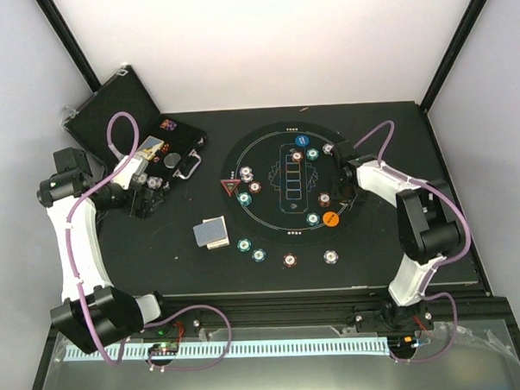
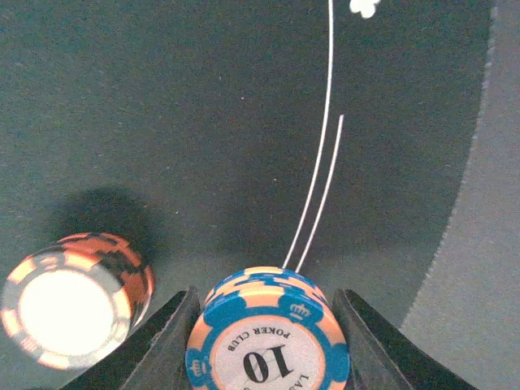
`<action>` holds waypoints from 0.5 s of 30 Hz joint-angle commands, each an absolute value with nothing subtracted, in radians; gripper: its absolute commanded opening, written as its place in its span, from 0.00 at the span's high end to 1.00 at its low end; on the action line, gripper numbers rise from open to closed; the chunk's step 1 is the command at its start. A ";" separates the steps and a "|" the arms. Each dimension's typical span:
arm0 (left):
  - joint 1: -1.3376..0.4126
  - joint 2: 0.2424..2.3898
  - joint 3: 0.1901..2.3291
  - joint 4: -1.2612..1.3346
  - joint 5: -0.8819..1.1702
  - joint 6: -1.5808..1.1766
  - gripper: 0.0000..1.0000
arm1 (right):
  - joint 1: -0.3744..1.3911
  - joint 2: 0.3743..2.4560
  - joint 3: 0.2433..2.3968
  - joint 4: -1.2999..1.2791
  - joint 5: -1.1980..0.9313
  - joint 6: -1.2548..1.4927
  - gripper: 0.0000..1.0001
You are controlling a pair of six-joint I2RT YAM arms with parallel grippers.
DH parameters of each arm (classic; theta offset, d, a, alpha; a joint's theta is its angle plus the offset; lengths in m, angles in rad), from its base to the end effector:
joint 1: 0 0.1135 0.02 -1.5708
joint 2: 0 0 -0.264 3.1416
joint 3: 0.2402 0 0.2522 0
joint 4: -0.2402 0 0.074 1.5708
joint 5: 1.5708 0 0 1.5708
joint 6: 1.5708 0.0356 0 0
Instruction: Distribute texas hold em gaming equipment
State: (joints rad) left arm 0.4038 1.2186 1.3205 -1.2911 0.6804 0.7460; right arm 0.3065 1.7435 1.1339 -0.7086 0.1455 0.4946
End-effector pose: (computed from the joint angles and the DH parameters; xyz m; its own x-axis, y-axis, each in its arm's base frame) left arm 0.1967 0.0597 0.3515 -0.6878 0.2798 -0.6698 0.5132 0.8400 -0.1760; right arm 0.3141 0.0940 0.1768 -0.9378 0.1958 -0.2866 0.2059 0.9786 -0.0049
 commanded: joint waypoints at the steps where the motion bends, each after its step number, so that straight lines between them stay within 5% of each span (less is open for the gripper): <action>1: 0.392 1.214 1.321 -1.300 0.669 0.792 0.01 | 0.301 1.796 1.170 -0.650 0.122 0.472 0.63; 5: 0.383 1.210 1.318 -1.310 0.673 0.824 0.01 | 0.299 1.826 1.170 -0.640 0.122 0.471 0.61; 9: 0.373 1.217 1.313 -1.323 0.670 0.888 0.01 | 0.299 1.823 1.161 -0.645 0.141 0.470 0.44; 15: 0.313 1.240 1.282 -1.381 0.682 1.047 0.01 | 0.298 1.753 1.165 -0.675 0.158 0.476 0.32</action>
State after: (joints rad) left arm 0.3550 1.2240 1.3098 -1.3128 0.6697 0.8921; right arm 0.3012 1.8256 1.1393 -0.6662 0.1349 0.4721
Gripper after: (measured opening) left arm 0.989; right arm 0.659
